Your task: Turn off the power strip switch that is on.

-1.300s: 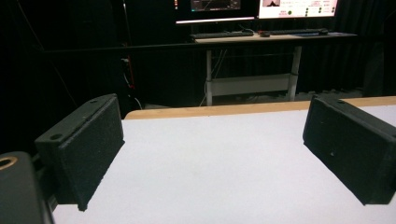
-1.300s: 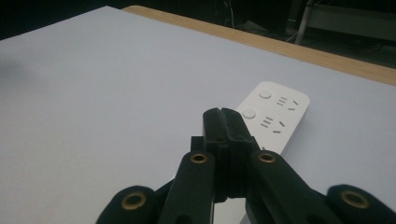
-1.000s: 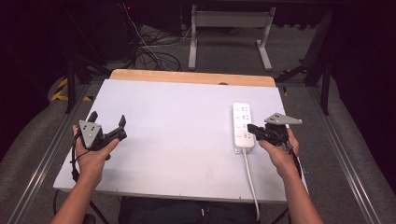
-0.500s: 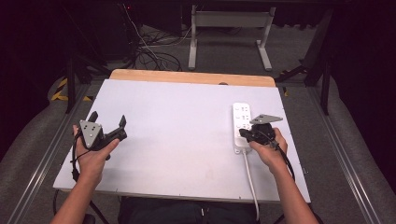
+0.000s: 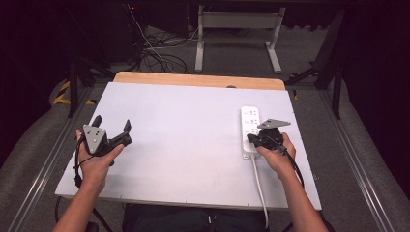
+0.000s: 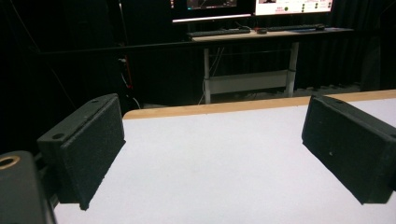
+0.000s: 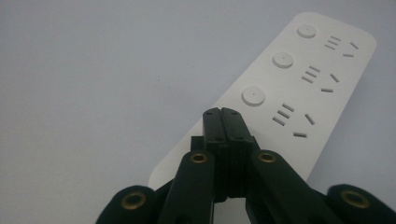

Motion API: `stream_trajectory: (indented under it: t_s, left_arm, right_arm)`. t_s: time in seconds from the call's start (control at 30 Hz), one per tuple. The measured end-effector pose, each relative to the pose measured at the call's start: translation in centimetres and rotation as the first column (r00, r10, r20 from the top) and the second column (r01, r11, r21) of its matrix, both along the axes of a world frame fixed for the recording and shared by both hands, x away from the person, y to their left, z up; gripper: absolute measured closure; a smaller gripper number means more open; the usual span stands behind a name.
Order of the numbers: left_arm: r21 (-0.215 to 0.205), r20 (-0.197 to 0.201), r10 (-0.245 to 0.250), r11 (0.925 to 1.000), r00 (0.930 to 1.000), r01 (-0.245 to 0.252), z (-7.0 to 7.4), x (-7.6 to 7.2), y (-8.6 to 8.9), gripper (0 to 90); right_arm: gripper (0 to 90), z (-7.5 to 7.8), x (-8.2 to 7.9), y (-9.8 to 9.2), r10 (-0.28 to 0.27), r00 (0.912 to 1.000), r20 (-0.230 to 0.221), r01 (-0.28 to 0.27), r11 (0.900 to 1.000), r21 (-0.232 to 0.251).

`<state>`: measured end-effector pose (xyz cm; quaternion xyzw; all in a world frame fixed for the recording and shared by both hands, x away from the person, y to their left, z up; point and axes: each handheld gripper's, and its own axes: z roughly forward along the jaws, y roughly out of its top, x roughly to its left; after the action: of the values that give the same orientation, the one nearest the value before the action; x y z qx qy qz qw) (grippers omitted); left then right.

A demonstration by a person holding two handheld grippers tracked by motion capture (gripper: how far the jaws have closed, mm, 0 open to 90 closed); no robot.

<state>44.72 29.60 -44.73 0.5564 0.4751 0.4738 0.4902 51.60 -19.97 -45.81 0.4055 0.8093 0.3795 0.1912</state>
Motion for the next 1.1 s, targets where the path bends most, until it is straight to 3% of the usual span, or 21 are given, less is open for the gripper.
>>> stream_trajectory:
  t_s: [0.77, 1.1]
  left_arm:
    - [0.003, -0.001, -0.002, 1.0000, 1.0000, 0.002, -0.02, 0.04, 0.00, 6.3]
    - [0.000, 0.001, 0.000, 1.0000, 1.0000, 0.000, -0.03, 0.02, 0.02, 6.4]
  right_arm:
    - [90.0, -0.43, 0.21, 0.13, -0.005, 1.0000, -0.003, 0.005, 1.000, -0.008]
    - [90.0, -0.59, 0.11, 0.10, -0.034, 0.9993, -0.013, 0.034, 0.999, 0.020]
